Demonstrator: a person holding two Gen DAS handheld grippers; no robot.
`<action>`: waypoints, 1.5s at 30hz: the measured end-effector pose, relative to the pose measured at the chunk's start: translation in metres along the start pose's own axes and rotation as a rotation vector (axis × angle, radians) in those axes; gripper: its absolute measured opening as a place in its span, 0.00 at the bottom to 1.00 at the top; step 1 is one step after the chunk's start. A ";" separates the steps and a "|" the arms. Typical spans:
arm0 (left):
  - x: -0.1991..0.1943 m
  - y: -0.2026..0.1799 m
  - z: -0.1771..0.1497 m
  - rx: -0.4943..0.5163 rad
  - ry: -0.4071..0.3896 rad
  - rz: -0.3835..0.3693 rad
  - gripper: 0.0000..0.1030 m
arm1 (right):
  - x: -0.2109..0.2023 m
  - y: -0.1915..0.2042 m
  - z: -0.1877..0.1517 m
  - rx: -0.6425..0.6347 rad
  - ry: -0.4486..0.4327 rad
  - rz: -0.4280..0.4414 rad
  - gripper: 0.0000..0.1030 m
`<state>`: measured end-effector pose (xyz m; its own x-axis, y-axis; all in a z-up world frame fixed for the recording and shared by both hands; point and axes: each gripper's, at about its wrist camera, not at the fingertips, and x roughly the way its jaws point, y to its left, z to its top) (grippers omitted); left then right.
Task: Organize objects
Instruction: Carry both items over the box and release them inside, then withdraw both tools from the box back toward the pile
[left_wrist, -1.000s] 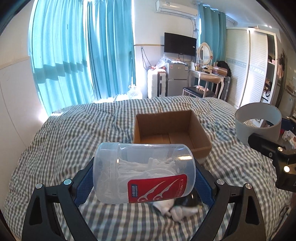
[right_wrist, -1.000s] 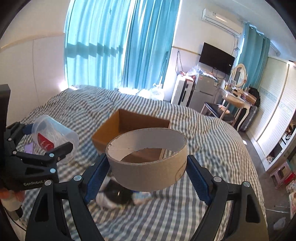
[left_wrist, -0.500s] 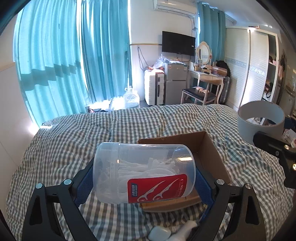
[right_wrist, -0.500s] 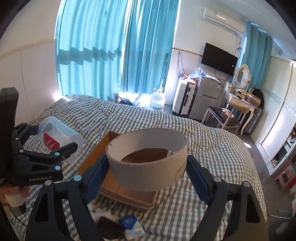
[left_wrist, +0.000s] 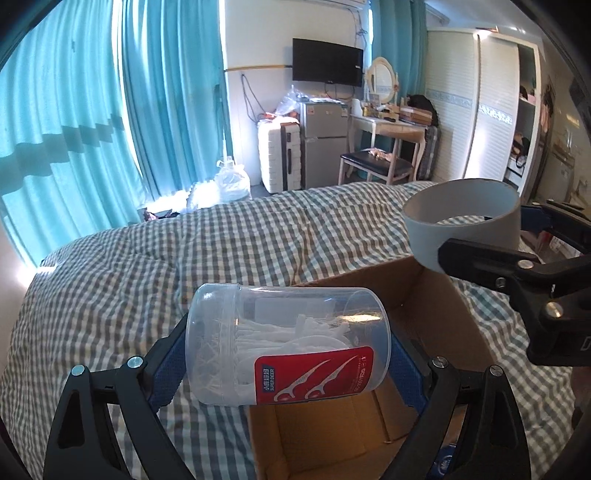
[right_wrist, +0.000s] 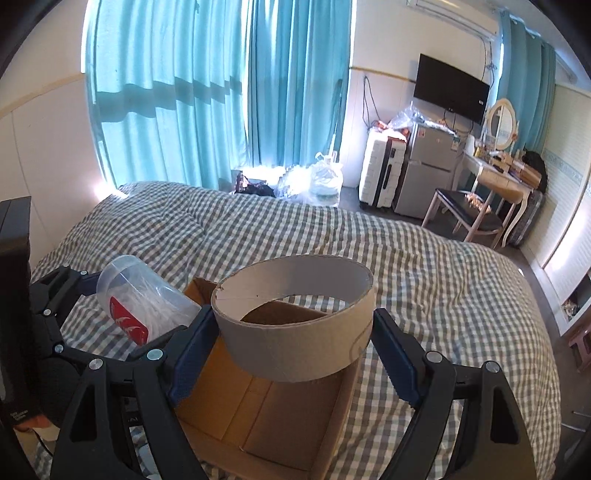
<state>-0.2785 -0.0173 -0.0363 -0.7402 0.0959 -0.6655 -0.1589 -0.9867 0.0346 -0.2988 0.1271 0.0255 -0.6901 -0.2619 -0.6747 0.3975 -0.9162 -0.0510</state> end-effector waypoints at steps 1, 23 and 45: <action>0.007 -0.001 -0.001 0.007 0.009 -0.007 0.92 | 0.008 -0.002 -0.001 0.000 0.011 0.001 0.81; 0.039 -0.017 -0.011 0.111 0.011 -0.106 0.92 | 0.072 -0.013 -0.026 0.039 0.136 0.042 0.86; -0.100 -0.007 0.003 0.007 -0.031 0.058 0.99 | -0.118 -0.016 0.003 0.063 -0.075 -0.081 0.95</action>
<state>-0.2052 -0.0196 0.0320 -0.7685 0.0429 -0.6385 -0.1198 -0.9897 0.0777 -0.2258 0.1720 0.1077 -0.7629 -0.2056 -0.6129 0.3009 -0.9521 -0.0551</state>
